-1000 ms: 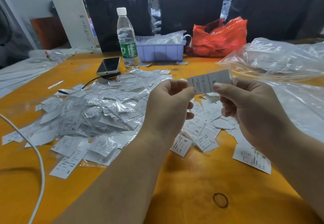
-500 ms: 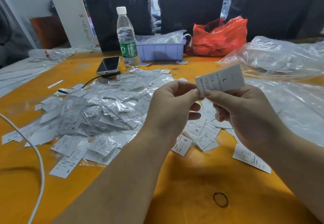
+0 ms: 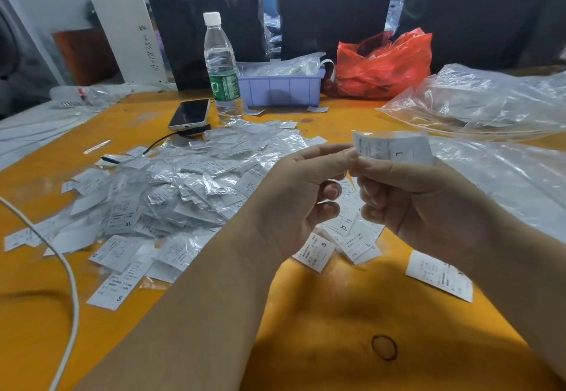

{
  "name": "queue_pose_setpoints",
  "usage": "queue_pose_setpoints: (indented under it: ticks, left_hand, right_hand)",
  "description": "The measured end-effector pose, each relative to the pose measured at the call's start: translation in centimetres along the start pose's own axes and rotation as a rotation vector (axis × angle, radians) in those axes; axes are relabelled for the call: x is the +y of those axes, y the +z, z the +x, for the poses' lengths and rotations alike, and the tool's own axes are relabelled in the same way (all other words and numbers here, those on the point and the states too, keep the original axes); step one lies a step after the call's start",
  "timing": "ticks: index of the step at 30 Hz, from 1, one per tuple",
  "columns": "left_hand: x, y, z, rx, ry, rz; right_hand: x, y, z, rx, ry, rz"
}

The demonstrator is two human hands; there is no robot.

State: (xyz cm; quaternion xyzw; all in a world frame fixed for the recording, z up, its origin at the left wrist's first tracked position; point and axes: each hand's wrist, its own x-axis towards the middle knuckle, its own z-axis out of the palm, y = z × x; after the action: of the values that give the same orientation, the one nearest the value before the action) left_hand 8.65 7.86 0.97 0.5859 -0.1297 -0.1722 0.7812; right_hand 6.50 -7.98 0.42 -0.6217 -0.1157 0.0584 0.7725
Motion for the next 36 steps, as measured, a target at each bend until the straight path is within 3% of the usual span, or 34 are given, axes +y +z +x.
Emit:
queue_pose_setpoints:
  ticks: [4, 8, 11, 14, 16, 19, 22, 27, 36]
  left_hand:
    - [0.1, 0.0, 0.1, -0.019, -0.004, 0.046]
    - [0.2, 0.1, 0.1, 0.135, 0.038, 0.194]
    - [0.7, -0.7, 0.1, 0.305, 0.102, 0.509]
    - [0.6, -1.9, 0.3, 0.425, 0.16, 0.894]
    - [0.0, -2.6, 0.7, 0.488, 0.071, 1.095]
    - [-0.6, -3.1, 0.7, 0.554, -0.033, 1.28]
    - [-0.4, -3.4, 0.7, 0.638, 0.078, 1.305]
    - [-0.8, -1.8, 0.2, 0.454, 0.209, 1.249]
    - [-2.3, 0.0, -0.4, 0.127, 0.14, 1.148]
  right_hand:
    - [-0.1, -0.3, 0.2, -0.062, 0.065, -0.008]
    - [-0.2, -0.5, 0.3, -0.093, 0.105, -0.056]
    - [-1.2, -0.9, 0.3, 0.02, 0.055, -0.139]
    - [-1.4, -1.5, 0.1, 0.275, -0.156, -0.659]
    - [-1.0, -1.7, 0.1, 0.361, -0.282, -0.934]
    - [-0.3, -1.9, 0.2, 0.285, -0.232, -1.244]
    - [0.4, -2.0, 0.4, 0.196, -0.063, -1.446]
    - [1.0, -1.6, 0.4, 0.134, 0.141, -1.56]
    - [1.3, -2.2, 0.8, 0.165, -0.033, -1.455]
